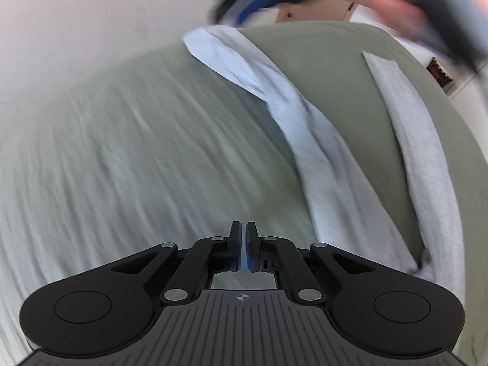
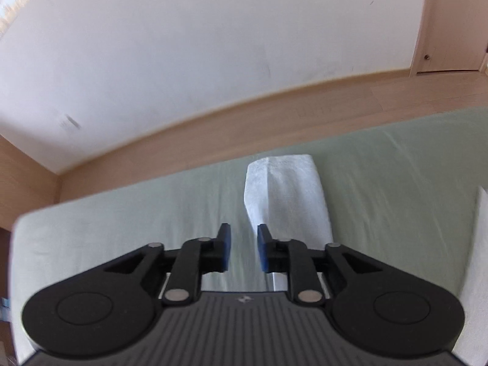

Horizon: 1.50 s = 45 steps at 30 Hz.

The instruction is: Fold clothes

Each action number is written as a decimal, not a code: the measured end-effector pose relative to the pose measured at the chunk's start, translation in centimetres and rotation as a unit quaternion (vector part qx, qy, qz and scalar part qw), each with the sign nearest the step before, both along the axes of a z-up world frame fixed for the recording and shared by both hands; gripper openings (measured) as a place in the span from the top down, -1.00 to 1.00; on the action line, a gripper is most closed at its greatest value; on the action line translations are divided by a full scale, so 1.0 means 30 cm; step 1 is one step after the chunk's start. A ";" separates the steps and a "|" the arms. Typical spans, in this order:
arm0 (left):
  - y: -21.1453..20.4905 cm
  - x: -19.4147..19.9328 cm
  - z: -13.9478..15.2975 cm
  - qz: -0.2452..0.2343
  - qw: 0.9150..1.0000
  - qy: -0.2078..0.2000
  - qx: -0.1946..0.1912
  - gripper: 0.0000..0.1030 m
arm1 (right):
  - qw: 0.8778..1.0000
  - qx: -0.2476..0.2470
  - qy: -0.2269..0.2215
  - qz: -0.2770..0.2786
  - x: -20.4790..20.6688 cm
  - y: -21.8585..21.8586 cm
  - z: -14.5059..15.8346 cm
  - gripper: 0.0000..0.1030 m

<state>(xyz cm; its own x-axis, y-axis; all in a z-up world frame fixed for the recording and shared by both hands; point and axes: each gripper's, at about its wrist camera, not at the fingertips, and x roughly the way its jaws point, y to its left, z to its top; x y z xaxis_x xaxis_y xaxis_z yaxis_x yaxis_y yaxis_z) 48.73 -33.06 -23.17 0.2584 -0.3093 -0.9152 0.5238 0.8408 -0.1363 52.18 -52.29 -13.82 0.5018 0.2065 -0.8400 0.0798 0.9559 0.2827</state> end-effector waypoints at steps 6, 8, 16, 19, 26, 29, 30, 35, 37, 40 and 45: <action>-0.001 0.216 0.004 0.028 1.000 -0.008 -0.006 0.52 | 0.999 -0.006 -0.003 -0.048 -0.452 0.046 -0.077 0.35; -0.025 0.303 0.003 0.035 0.999 -0.008 -0.007 0.47 | 0.999 -0.011 0.002 -0.051 -0.543 0.102 -0.133 0.35; -0.175 0.533 -0.001 0.050 0.999 0.006 -0.004 0.29 | 0.995 -0.085 -0.011 -0.048 -0.683 0.237 -0.220 0.16; -0.225 0.570 -0.011 0.057 0.998 0.019 -0.007 0.19 | 0.994 -0.101 -0.019 -0.047 -0.692 0.235 -0.227 0.13; -0.333 0.589 -0.081 0.048 0.997 0.036 0.038 0.18 | 0.992 -0.119 -0.019 -0.030 -0.643 0.247 -0.264 0.14; -0.342 0.579 -0.087 0.053 0.998 0.024 0.038 0.22 | 0.993 -0.115 -0.006 -0.039 -0.634 0.224 -0.311 0.87; -0.341 0.577 -0.080 0.054 0.998 0.021 0.033 0.31 | 0.994 -0.103 -0.007 -0.047 -0.640 0.209 -0.315 0.91; -0.342 0.574 -0.052 0.051 0.999 0.010 0.015 0.97 | 0.997 -0.037 -0.035 -0.060 -0.665 0.144 -0.287 0.95; -0.331 0.570 -0.031 0.038 0.999 0.001 0.012 0.95 | 0.998 -0.020 -0.047 -0.048 -0.679 0.142 -0.270 0.94; -0.316 0.591 -0.007 0.033 0.999 -0.004 0.014 0.74 | 0.999 0.014 -0.039 -0.031 -0.684 0.143 -0.282 0.77; -0.339 0.638 0.055 0.033 0.997 -0.059 0.029 0.06 | 0.996 0.059 -0.047 -0.046 -0.707 0.090 -0.293 0.60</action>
